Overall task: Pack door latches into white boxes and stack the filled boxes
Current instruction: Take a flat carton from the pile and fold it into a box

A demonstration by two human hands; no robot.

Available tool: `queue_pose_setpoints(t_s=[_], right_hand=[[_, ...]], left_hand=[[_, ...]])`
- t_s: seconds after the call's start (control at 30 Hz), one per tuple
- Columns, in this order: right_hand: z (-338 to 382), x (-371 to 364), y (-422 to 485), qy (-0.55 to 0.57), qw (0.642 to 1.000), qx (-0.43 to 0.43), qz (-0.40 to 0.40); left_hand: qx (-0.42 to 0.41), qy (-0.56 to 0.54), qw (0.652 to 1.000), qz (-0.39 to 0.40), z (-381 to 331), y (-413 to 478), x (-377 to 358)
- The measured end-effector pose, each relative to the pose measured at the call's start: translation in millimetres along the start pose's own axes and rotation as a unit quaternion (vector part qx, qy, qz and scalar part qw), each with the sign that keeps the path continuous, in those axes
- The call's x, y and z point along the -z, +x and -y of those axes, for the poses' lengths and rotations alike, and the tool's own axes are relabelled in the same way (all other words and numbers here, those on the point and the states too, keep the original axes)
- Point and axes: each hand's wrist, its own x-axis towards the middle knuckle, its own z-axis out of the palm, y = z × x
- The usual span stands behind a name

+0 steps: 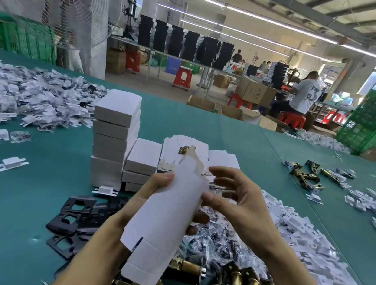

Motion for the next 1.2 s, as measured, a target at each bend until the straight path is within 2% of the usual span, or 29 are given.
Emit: queue_pose_setpoints(t_s=[0.13, 0.27, 0.4, 0.53, 0.63, 0.73, 0.83, 1.0, 1.1, 1.2], right_hand=[[-7.8, -10.5, -5.8, 0.120, 0.992, -0.042, 0.026], [-14.3, -25.1, -9.8, 0.189, 0.980, -0.064, -0.014], [-13.2, -34.9, -12.8, 0.193, 0.978, -0.062, -0.052], [-5.7, -39.1, -14.2, 0.205, 0.977, -0.033, -0.043], [-3.1, -42.7, -14.2, 0.120, 0.992, -0.023, -0.044], [-3.0, -45.3, -15.5, 0.083, 0.996, -0.024, -0.033], [-2.6, -42.6, -18.9, 0.114, 0.992, -0.035, -0.031], [-1.3, -37.4, -19.8, 0.157, 0.985, -0.066, -0.003], [1.6, -31.9, -19.1, 0.235, 0.966, -0.102, 0.026], [5.0, -27.3, -19.2, 0.271, 0.957, -0.097, 0.049]], left_hand=[[0.018, -0.007, 0.999, -0.030, -1.0, -3.8, -1.3], [0.021, -0.023, 0.998, -0.056, 2.9, 1.5, -5.9], [0.020, -0.023, 0.995, -0.099, 8.0, 3.6, -1.3], [-0.019, 0.036, 0.992, -0.120, 11.3, 1.1, -1.4], [-0.046, 0.054, 0.986, -0.150, 11.0, 0.1, -2.2], [-0.040, 0.059, 0.993, -0.093, 8.8, -2.3, -11.1], [-0.045, 0.078, 0.993, -0.072, 10.5, -2.4, -15.7], [-0.043, 0.055, 0.994, -0.088, 10.4, -0.3, -17.4], [-0.030, 0.042, 0.996, -0.078, 10.0, -1.0, -18.9], [-0.025, 0.062, 0.994, -0.082, 11.5, -1.2, -20.6]])
